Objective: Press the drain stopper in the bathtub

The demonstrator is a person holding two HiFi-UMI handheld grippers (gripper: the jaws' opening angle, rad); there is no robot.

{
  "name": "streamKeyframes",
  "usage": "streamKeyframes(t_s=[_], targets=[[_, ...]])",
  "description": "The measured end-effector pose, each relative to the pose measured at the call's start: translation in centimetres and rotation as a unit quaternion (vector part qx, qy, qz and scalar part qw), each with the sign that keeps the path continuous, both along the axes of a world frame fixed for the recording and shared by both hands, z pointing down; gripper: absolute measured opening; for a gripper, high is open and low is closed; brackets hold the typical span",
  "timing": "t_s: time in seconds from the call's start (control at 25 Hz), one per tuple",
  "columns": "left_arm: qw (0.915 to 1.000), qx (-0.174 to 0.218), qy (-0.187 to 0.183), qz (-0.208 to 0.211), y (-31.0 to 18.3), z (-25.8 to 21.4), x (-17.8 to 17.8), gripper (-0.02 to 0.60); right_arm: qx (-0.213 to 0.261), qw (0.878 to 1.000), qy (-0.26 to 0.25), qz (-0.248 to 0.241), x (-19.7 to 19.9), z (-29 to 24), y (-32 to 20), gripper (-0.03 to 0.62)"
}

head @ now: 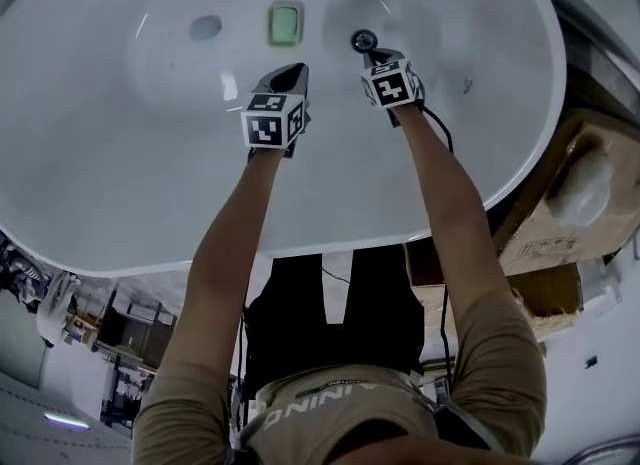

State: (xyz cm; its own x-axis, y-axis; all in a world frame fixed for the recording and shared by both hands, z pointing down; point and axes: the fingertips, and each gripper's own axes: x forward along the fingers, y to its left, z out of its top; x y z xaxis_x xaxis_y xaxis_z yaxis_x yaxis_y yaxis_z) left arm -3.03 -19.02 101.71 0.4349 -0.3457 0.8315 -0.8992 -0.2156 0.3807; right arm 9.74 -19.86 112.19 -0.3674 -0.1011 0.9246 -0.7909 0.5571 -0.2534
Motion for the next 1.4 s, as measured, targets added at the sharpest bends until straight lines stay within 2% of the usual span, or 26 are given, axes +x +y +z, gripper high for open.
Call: streamKeyframes(t_s=[0.32,0.56,0.72,0.92,1.08,1.2,1.4], targets=[[0.9992,0.0,0.003,0.041,1.2,3.9,0.0,0.002,-0.002,0.999,0.032,-0.042,-0.7,5.7,-0.7,0.009],[0.9996,-0.002,0.011,0.025,2.1,5.1,-0.7,0.002,0.0,0.996,0.066,-0.063,-1.0,7.9,-1.6,0.009],[0.9996,-0.003,0.02,0.02,2.7,5.3,-0.4,0.002,-0.004,0.995,0.083,-0.055,-0.7,8.2,-1.6,0.009],[0.9995,-0.002,0.026,0.02,2.5,5.5,-0.3,0.002,-0.02,0.997,0.077,-0.016,-0.6,8.3,-2.0,0.01],[0.9995,0.002,0.025,0.02,2.3,5.5,-0.6,0.002,-0.009,0.994,0.103,-0.044,-0.7,8.5,-1.8,0.011],[0.9995,0.007,0.025,0.016,2.1,5.4,-0.9,0.002,-0.016,0.992,0.118,-0.035,-0.6,8.7,-1.8,0.011],[0.9996,0.01,0.021,0.015,1.7,5.3,-1.0,0.002,0.0,0.994,0.103,-0.028,-0.5,8.1,-2.0,0.009]])
